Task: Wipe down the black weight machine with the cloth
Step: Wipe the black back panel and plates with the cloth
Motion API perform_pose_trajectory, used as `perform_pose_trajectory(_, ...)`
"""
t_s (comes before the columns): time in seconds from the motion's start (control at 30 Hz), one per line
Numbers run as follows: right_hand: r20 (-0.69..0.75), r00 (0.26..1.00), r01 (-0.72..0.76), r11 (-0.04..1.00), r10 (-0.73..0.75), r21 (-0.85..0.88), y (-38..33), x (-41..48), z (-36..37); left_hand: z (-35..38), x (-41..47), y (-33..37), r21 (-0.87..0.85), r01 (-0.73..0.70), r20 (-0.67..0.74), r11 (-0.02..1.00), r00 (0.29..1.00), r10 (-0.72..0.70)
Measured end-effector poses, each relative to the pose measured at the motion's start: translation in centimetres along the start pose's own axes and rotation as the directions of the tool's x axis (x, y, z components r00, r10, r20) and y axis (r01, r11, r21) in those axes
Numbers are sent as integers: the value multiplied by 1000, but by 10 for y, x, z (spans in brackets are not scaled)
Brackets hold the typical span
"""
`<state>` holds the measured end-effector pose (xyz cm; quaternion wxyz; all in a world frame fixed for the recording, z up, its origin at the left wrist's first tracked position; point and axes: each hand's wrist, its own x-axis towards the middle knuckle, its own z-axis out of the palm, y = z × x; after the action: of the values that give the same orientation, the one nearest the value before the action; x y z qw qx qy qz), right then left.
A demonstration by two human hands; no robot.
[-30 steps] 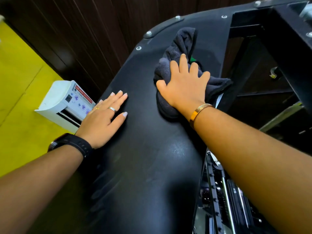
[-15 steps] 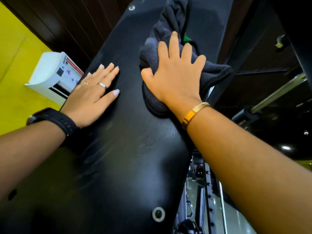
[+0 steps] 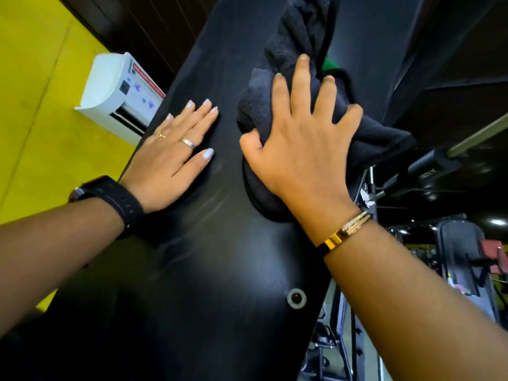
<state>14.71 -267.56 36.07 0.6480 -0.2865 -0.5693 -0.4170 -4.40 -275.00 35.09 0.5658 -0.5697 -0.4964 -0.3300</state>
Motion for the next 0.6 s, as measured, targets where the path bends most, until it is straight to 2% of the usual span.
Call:
perform_pose_trajectory(0.23,89,996,1,1000,-1,-2,-21,-37,-10,3,-44,4,7,-12,-21,1000,1000,13)
perform_pose_trajectory(0.43,186,982,39,999,-41,11,-43,-77,-22,1,-77,5,33,-24,16,999,1000,23)
perform_pose_trajectory(0.6,205,976,68,998,-70,16,-54,-107,-28,1,-82,7,7,-12,9,1000,1000,11)
